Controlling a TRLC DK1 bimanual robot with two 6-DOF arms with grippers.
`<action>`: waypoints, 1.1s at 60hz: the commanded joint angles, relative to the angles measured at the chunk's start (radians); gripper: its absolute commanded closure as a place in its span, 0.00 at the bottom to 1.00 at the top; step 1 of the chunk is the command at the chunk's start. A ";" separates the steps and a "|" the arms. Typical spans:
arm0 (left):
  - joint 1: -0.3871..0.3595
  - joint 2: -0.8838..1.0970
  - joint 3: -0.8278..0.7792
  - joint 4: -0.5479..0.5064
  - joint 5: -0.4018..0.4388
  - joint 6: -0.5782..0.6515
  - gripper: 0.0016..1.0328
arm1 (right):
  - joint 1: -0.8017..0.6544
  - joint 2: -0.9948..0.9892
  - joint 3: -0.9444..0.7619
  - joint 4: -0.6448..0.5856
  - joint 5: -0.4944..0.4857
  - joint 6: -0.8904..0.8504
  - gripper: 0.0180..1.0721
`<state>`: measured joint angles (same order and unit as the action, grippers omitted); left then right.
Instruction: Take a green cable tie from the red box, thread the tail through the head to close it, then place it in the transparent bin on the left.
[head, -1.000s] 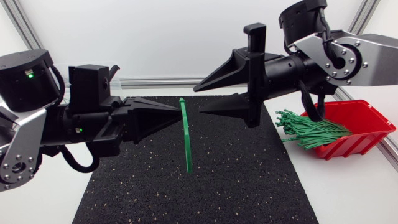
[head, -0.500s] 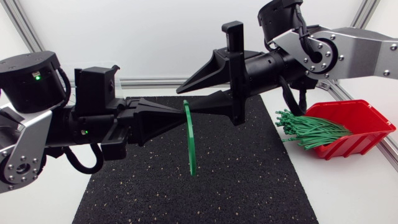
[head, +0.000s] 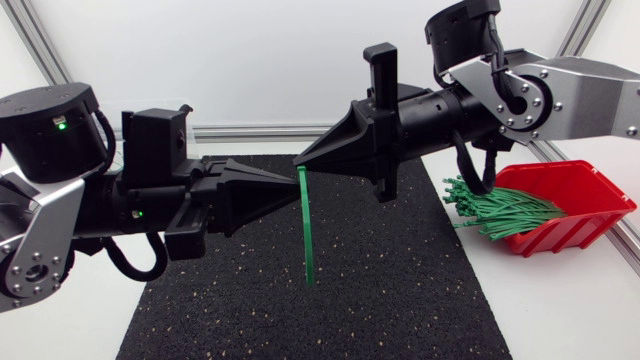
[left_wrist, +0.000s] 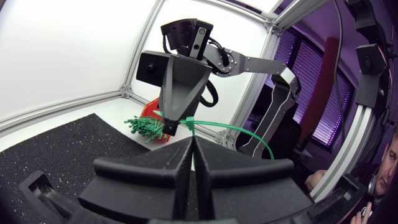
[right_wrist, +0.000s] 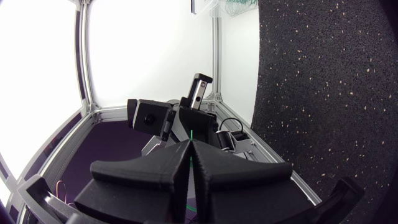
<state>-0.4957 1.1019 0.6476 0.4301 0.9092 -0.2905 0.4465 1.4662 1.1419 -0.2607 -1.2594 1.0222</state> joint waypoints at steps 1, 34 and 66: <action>-0.017 -0.031 -0.016 0.001 0.010 0.002 0.97 | -0.009 -0.006 -0.030 0.020 0.014 0.030 0.95; -0.017 -0.074 -0.012 -0.067 0.010 0.001 0.97 | 0.023 0.045 -0.054 0.094 0.069 0.036 0.95; 0.034 0.009 0.162 -0.561 -0.397 0.215 0.97 | 0.014 0.046 -0.067 0.090 0.873 -0.771 0.04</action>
<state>-0.4709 1.1007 0.7757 -0.1158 0.5354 -0.1162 0.4538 1.4918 1.0859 -0.1577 -0.4278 0.3508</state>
